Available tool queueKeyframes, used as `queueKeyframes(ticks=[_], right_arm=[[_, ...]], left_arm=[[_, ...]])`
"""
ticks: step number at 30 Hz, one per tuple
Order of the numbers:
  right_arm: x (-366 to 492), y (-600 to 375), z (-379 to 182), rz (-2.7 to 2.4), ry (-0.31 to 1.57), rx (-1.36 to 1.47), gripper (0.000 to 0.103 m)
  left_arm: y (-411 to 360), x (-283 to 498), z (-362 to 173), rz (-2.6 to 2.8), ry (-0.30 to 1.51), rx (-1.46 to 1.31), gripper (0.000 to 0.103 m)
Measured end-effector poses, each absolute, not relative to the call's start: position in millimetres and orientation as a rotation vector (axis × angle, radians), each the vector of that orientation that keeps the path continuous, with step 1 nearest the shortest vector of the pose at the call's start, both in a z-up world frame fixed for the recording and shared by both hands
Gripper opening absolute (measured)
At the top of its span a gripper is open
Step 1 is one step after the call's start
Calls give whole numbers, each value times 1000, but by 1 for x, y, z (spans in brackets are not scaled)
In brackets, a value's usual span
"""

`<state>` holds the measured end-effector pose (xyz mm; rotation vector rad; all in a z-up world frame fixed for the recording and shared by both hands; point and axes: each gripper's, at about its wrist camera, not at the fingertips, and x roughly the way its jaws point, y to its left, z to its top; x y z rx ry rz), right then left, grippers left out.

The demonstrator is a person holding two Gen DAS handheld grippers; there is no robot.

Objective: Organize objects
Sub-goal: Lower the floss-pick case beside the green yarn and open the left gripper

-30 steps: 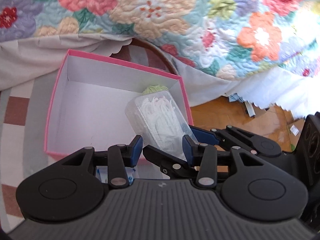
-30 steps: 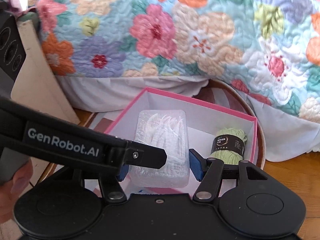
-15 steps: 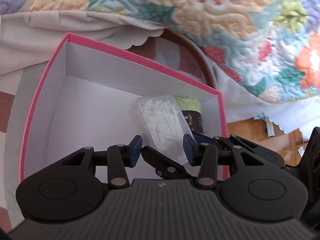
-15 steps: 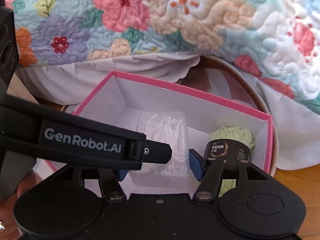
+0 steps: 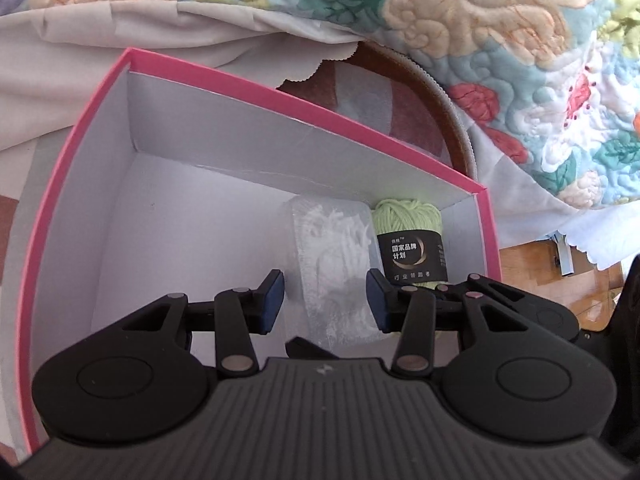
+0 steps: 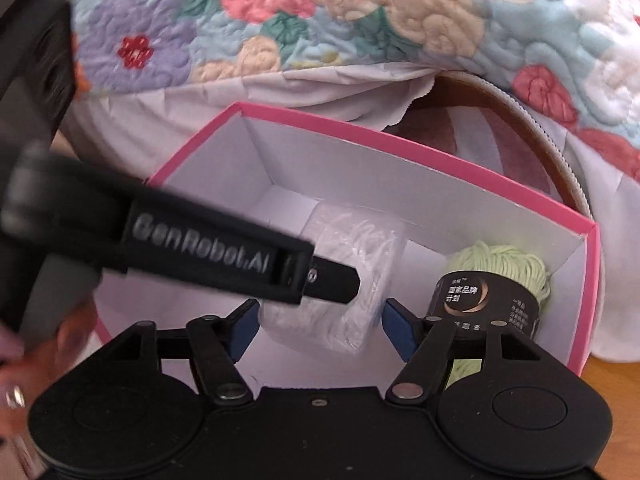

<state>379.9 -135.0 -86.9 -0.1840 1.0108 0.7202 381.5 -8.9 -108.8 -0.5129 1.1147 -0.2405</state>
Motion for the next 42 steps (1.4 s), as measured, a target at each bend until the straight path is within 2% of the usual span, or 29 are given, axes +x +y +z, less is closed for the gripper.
queueKeyframes(ticks=[13, 14, 16, 18, 25, 31, 38, 41, 42], right_arm=[[379, -139, -97, 803, 1035, -211, 70], [375, -136, -96, 796, 1017, -256, 68], [374, -131, -97, 772, 1009, -286, 56], [379, -135, -99, 767, 1032, -249, 50], [375, -133, -102, 693, 1044, -312, 44], [379, -133, -101, 594, 1088, -259, 35], [386, -142, -102, 515, 1094, -198, 27], [380, -148, -98, 524, 1082, -171, 25], [377, -152, -95, 541, 1077, -144, 25]], left_arm=[[-14, 397, -126, -230, 1150, -459, 42], [-13, 398, -127, -231, 1154, -467, 42], [-13, 399, -130, -220, 1160, -459, 42], [-13, 399, -134, -217, 1168, -456, 42], [-19, 407, -137, -206, 1179, -451, 39], [-27, 409, -134, -157, 1174, -428, 33], [-26, 409, -135, -150, 1176, -461, 32], [-27, 410, -139, -154, 1187, -454, 22], [-28, 411, -142, -164, 1195, -464, 22]])
